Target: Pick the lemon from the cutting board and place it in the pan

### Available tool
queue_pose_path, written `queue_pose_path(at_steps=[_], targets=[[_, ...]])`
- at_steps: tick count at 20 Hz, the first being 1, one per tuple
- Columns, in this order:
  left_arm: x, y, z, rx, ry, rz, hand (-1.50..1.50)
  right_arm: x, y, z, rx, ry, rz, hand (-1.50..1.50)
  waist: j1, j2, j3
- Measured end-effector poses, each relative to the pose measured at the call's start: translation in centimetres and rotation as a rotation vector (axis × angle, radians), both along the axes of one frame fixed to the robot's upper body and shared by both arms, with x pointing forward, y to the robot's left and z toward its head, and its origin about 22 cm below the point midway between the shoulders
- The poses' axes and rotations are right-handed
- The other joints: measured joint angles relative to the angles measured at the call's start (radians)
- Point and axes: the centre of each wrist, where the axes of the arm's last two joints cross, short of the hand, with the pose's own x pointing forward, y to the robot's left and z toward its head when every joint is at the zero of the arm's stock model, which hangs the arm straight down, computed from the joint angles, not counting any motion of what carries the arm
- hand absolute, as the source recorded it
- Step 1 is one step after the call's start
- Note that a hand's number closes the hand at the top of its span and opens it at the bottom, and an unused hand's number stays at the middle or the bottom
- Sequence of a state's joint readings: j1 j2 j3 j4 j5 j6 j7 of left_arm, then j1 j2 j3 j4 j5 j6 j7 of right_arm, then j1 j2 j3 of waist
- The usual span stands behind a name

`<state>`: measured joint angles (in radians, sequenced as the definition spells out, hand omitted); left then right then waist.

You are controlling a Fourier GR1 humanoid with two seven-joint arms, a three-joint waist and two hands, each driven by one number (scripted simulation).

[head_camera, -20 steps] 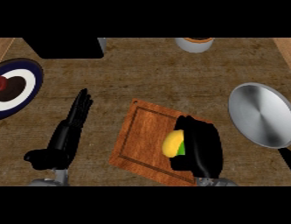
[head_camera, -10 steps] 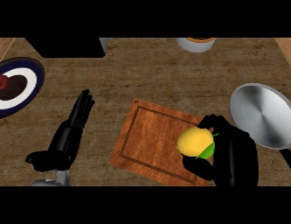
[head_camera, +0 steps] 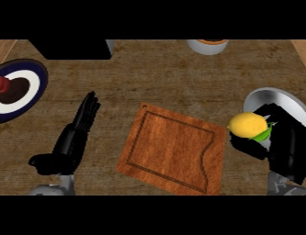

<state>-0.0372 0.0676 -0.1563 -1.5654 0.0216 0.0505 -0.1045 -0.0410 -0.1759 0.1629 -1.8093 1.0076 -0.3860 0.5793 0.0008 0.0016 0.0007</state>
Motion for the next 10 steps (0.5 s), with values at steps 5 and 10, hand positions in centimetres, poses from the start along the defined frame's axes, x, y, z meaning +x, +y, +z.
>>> queue_pose_path(at_steps=[5,10], targets=[[0.4,0.4,-0.2,-0.001,-0.004,0.006,0.0,1.5,-5.4,-1.8,-0.102,-0.059,-0.093,1.5,0.001,0.001,0.0],[0.2,0.4,-0.4,0.0,0.0,-0.005,0.0,4.4,-9.9,-2.7,-0.117,-0.154,-0.173,1.5,0.007,0.002,0.001]])
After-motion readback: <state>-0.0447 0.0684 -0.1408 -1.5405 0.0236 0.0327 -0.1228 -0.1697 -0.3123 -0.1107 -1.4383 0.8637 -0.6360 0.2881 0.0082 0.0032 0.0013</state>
